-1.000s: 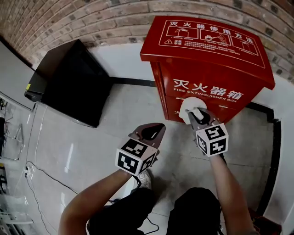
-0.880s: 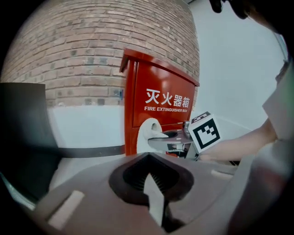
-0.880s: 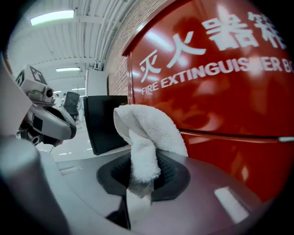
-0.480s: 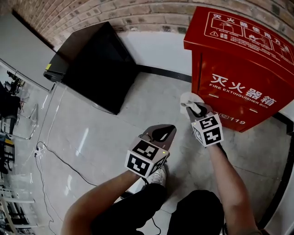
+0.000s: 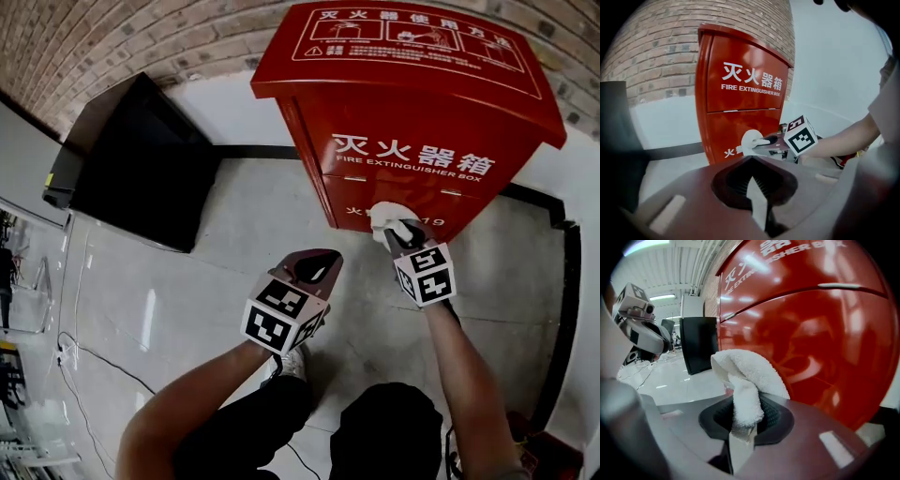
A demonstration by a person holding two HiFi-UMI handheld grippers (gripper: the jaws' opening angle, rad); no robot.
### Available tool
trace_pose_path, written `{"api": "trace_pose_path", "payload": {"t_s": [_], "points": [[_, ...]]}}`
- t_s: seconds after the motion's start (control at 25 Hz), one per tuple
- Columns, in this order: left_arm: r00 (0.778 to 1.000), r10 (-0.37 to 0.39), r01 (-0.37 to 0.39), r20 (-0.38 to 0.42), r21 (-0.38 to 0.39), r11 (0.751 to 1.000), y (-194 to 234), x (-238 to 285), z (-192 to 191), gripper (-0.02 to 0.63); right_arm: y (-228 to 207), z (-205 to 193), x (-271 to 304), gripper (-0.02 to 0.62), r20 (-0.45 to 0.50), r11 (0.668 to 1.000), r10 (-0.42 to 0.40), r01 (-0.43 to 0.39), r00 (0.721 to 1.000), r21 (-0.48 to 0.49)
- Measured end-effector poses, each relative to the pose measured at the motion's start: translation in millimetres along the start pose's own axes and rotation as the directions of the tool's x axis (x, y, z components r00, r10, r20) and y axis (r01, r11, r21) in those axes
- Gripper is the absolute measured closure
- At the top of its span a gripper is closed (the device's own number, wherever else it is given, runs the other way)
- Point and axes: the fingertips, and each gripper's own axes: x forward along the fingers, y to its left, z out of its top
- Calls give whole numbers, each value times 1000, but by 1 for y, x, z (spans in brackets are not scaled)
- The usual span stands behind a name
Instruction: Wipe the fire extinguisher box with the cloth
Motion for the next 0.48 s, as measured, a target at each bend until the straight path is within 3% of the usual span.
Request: {"api": "trace_pose_path", "payload": {"t_s": [0.28,0.48], "points": [[993,-115,115,-8,44,992,-48,48,11,606,-96,-60,-72,502,-58,981,-179,183,982,70],[993,-118,118,-17,20,993,-54,67,-5,606,-126,-102,-80,502,-82,949,-248,259,965,180]]}}
